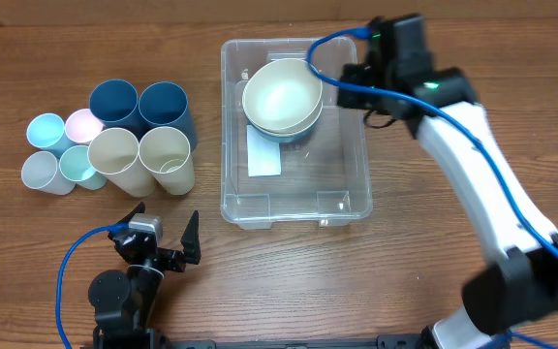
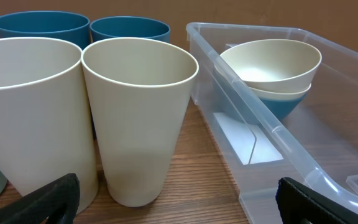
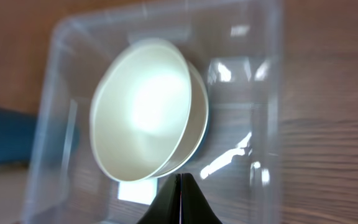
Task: Pack container
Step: 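Grasp the back cream bowl with the right gripper and stack it in the bin, then raise the right gripper away and move the left gripper toward the cups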
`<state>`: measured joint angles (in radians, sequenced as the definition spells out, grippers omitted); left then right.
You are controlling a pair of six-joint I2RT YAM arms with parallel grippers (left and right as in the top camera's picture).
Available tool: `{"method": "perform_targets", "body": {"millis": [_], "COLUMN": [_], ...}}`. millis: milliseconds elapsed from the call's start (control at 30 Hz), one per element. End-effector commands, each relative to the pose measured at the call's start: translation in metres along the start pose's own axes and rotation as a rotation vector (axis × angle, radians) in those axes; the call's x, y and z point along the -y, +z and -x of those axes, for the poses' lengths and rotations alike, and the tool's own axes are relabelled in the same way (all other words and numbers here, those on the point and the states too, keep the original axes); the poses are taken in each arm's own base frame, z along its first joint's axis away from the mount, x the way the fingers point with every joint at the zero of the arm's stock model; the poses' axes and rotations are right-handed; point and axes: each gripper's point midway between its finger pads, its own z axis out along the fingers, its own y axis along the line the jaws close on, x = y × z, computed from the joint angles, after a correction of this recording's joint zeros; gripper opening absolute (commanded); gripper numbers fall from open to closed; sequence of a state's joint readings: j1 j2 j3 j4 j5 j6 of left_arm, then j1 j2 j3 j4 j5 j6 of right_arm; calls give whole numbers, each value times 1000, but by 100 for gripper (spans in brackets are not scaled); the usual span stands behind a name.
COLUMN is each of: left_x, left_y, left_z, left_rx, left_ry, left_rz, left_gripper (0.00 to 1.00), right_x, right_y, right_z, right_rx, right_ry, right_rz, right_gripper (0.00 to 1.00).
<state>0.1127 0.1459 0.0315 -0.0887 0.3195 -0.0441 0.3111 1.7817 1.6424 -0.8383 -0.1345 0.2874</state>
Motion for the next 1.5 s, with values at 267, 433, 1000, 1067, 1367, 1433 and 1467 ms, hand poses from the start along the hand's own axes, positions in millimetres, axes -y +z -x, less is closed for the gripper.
{"method": "perform_targets", "body": {"millis": [267, 433, 1000, 1067, 1367, 1433, 1467], "left_x": [3, 3, 3, 3, 3, 3, 3], "left_y": [0, 0, 0, 0, 0, 0, 0], "left_z": [-1, -1, -1, -1, -1, -1, -1], "left_rx": [4, 4, 4, 4, 4, 4, 4], "left_ry": [17, 17, 17, 17, 17, 17, 17], "left_rz": [-18, -18, -18, -18, -18, -18, -18], "left_gripper": [100, 100, 100, 100, 100, 100, 100], "right_x": [2, -19, 3, 2, -16, -23, -20], "right_y": [72, 29, 74, 74, 21, -23, -51], "right_z": [-25, -3, -40, -40, -2, 25, 39], "right_rx": [-121, -19, -149, -147, 1, 109, 175], "right_ry": [-40, -69, -76, -77, -89, -84, -72], "right_rz": [49, 93, -43, -41, 7, 32, 33], "right_gripper": [4, 4, 4, 4, 4, 4, 4]}}
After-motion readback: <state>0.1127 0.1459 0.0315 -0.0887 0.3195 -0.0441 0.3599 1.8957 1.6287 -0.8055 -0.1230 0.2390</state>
